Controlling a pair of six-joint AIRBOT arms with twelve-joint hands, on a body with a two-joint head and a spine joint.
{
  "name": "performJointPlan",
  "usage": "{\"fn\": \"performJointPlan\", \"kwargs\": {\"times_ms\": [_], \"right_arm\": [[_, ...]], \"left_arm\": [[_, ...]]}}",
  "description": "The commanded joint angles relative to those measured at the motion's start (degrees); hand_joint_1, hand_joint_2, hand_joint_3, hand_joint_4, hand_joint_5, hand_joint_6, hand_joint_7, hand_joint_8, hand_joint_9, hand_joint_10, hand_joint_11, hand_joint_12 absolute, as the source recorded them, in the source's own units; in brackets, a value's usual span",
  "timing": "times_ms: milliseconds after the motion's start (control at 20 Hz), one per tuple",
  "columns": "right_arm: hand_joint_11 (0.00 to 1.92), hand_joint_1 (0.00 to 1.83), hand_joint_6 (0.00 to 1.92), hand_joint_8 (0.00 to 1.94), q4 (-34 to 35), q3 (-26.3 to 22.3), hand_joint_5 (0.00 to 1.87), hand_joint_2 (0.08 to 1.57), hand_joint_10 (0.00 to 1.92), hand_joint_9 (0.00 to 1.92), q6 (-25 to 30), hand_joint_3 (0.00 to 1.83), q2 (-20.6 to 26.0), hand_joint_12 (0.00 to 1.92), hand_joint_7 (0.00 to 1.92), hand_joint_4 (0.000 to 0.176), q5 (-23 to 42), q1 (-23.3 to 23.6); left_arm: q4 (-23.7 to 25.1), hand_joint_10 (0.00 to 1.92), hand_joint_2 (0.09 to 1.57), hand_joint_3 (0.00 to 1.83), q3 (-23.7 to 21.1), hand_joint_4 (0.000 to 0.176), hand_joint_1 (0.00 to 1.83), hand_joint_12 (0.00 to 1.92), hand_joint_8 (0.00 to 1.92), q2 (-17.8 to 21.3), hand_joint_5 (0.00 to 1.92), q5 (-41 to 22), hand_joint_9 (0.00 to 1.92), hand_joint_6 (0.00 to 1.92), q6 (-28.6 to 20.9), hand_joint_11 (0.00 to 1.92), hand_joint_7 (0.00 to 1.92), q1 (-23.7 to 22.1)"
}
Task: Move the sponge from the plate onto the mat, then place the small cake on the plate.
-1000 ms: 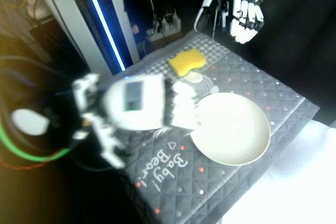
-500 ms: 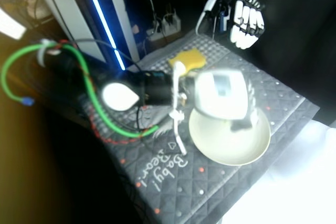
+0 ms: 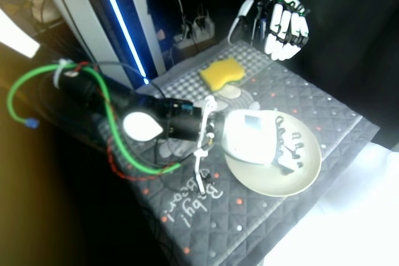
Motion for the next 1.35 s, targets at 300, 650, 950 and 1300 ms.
{"fn": "performJointPlan", "kwargs": {"times_ms": [300,650,950,1300], "right_arm": [[0.00,0.78,0.00,0.00,0.9,-9.2,0.13,0.95,0.00,0.15,0.0,0.00,14.3,0.67,0.11,0.112,14.0,0.3],[0.02,0.74,0.01,0.01,9.5,-24.8,0.19,0.95,0.01,0.04,-0.2,0.00,35.4,0.02,0.11,0.156,37.7,-10.5],[0.00,0.83,0.00,0.00,25.7,-31.9,0.17,0.98,0.01,0.03,-0.2,0.01,41.4,0.00,0.15,0.123,59.2,-31.6],[0.00,0.79,0.00,0.00,44.9,-39.2,0.16,0.97,0.00,0.03,-0.2,0.00,41.6,0.00,0.09,0.175,79.4,-54.2]], "left_arm": [[-1.2,0.75,0.85,0.01,-0.1,0.000,0.89,1.33,0.02,0.8,0.60,-8.8,0.36,0.00,-0.5,0.21,0.63,-0.7],[-5.0,0.96,0.84,0.00,-2.9,0.000,0.92,1.54,0.00,5.8,0.57,-15.9,0.25,0.00,0.8,0.14,0.59,3.8],[-7.7,1.09,0.84,0.00,-5.7,0.000,0.85,1.73,0.00,7.5,0.43,-24.3,0.08,0.00,2.0,0.00,0.42,8.7],[-9.2,0.30,1.00,0.02,-7.3,0.027,0.54,1.60,0.00,6.9,0.07,-28.0,0.19,0.00,3.3,0.00,0.16,10.4]]}}
